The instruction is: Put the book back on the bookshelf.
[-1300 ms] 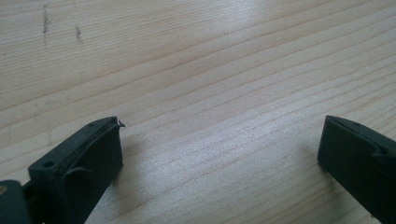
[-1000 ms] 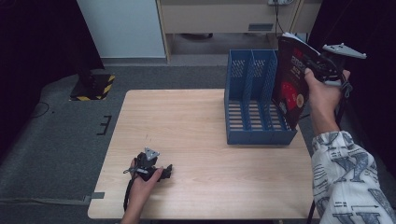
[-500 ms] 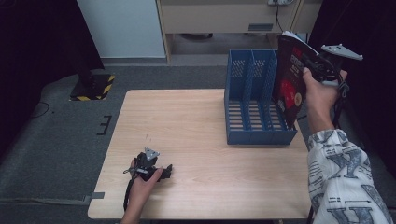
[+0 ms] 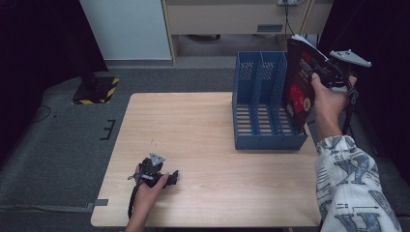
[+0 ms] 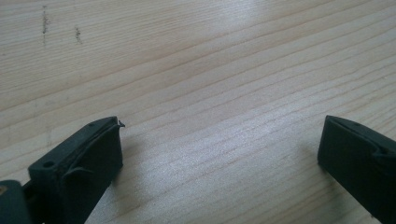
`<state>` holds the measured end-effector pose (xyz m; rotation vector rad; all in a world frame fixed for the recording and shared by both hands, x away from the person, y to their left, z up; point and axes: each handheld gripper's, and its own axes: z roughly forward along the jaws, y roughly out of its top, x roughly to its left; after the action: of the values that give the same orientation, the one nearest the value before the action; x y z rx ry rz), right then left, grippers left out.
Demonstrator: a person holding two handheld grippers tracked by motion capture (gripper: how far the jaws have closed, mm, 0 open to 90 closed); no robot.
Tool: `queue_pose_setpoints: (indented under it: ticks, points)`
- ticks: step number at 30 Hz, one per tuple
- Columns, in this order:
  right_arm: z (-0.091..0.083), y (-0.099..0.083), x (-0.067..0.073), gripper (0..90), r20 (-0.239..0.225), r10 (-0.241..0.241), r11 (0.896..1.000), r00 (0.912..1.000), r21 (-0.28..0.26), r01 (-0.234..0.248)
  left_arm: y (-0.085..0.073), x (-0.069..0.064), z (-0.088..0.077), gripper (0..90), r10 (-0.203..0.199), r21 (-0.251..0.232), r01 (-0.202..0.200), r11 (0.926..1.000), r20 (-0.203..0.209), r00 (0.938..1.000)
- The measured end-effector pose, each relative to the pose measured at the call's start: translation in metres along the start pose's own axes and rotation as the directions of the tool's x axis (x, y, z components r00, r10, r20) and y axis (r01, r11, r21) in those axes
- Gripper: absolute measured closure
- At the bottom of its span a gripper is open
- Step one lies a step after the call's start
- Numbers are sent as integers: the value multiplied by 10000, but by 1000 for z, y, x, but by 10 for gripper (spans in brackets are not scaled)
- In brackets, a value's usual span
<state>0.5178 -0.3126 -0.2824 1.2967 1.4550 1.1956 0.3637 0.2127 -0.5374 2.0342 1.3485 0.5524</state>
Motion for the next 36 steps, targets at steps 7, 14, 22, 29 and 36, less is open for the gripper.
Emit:
queue_pose_setpoints:
  ticks: [7,14,22,29,36]
  points:
    - [2,-7,-1,871,19,-35,10000,10000,-41,35,0,0,0,0,-3,-4,3,10000,2,10000]
    - [3,-4,1,871,1,-29,9999,10000,-106,29,0,0,0,0,-5,-5,5,10000,4,10000]
    - [10,-8,5,871,-41,-81,10000,10000,-9,81,0,0,0,0,-2,-2,2,10000,5,10000]
    - [11,-10,11,871,-167,-315,9995,9994,-94,314,0,0,0,0,-1,-3,1,10000,4,10000]
    - [11,-18,7,871,-158,-197,9998,9997,-79,195,0,0,0,0,-20,-3,20,10000,14,10000]
